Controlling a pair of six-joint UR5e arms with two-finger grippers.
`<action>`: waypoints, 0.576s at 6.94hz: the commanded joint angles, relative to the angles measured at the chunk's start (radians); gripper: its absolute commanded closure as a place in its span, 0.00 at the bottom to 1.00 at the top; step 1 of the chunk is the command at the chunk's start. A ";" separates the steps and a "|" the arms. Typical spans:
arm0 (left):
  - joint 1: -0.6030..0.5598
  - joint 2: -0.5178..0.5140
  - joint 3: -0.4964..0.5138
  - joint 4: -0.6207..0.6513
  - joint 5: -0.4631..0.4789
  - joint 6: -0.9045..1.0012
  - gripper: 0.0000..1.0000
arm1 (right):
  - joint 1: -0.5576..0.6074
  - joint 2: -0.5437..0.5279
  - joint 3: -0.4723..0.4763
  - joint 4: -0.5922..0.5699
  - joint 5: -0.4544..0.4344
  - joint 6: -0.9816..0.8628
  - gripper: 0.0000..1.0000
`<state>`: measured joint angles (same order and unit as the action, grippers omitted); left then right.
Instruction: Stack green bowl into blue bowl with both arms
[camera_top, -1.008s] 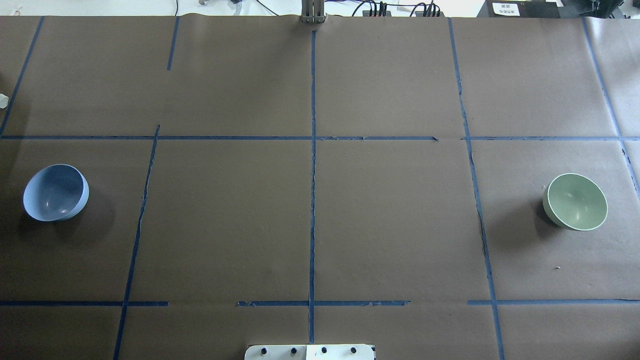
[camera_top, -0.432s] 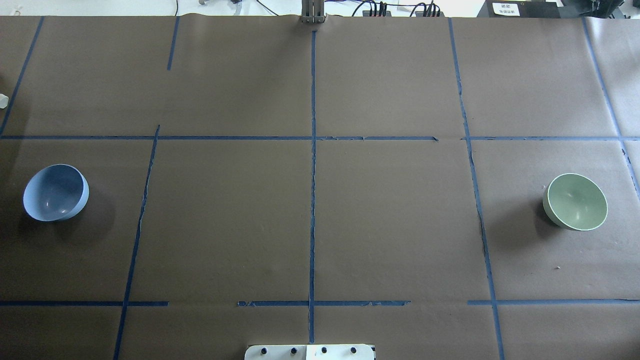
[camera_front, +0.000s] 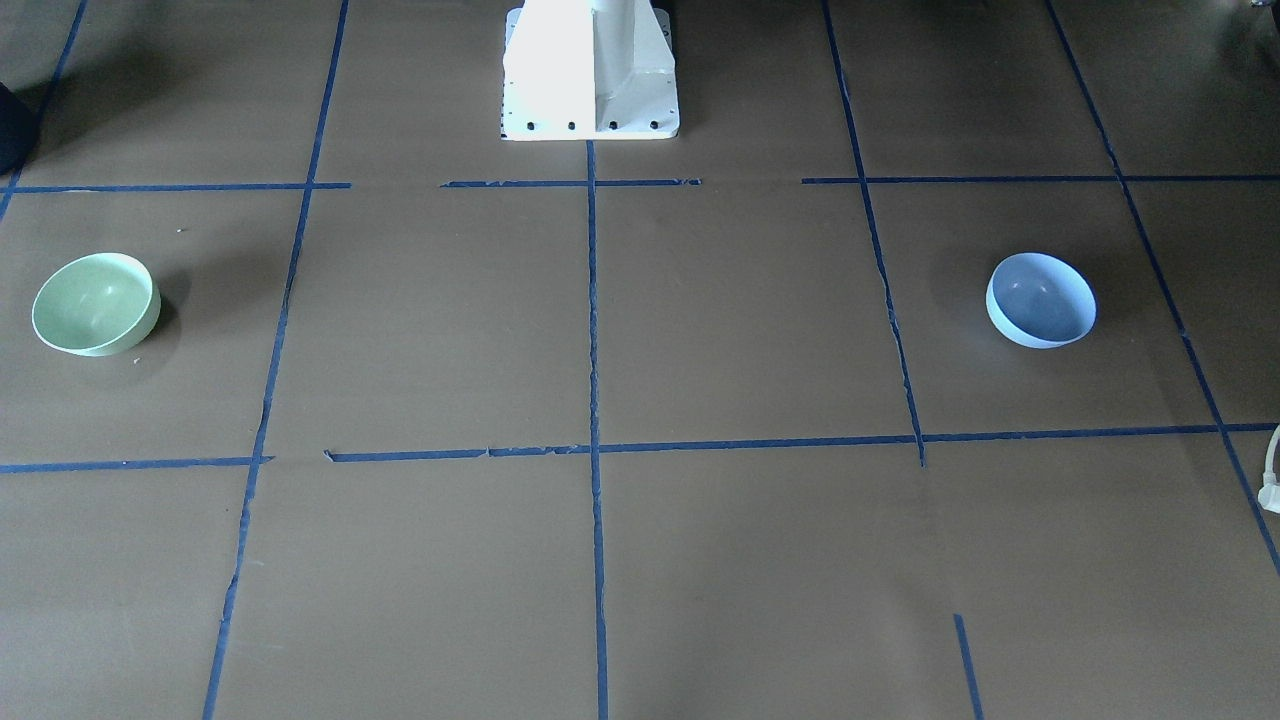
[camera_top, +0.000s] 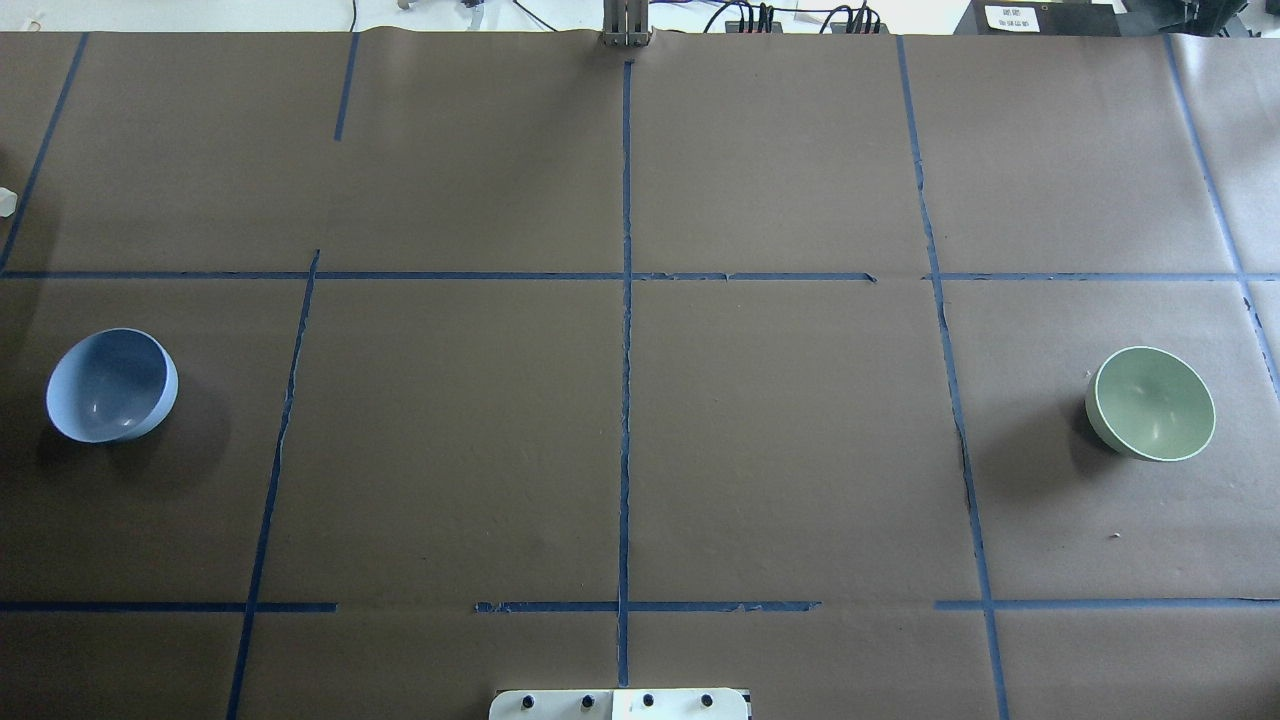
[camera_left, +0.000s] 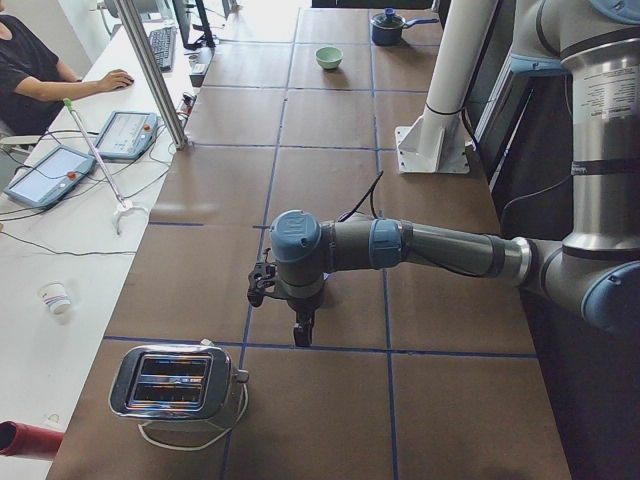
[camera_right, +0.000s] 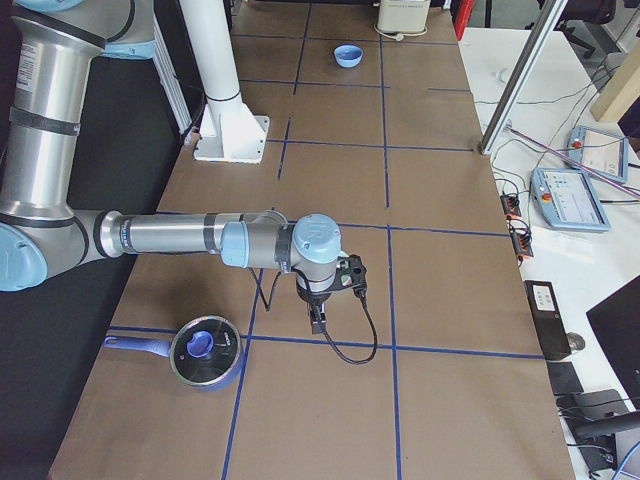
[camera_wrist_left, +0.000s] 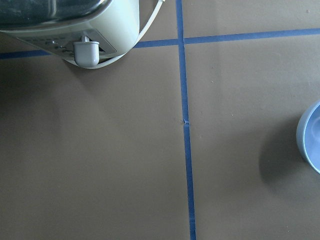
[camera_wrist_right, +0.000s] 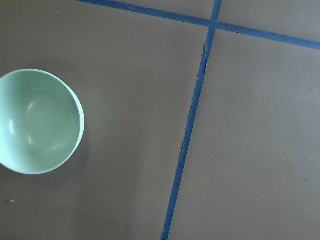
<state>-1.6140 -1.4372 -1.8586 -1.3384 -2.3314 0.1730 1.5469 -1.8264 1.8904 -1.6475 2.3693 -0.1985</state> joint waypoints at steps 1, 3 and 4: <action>0.014 0.009 -0.007 -0.030 -0.003 -0.003 0.00 | -0.001 0.002 0.003 0.000 -0.004 0.002 0.00; 0.171 0.006 0.005 -0.071 -0.098 -0.170 0.00 | -0.001 0.001 -0.001 -0.002 0.001 0.005 0.00; 0.248 0.008 0.036 -0.211 -0.101 -0.270 0.00 | -0.001 0.001 -0.002 -0.002 0.002 0.005 0.00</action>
<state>-1.4607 -1.4304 -1.8472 -1.4338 -2.4129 0.0268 1.5462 -1.8252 1.8898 -1.6488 2.3700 -0.1937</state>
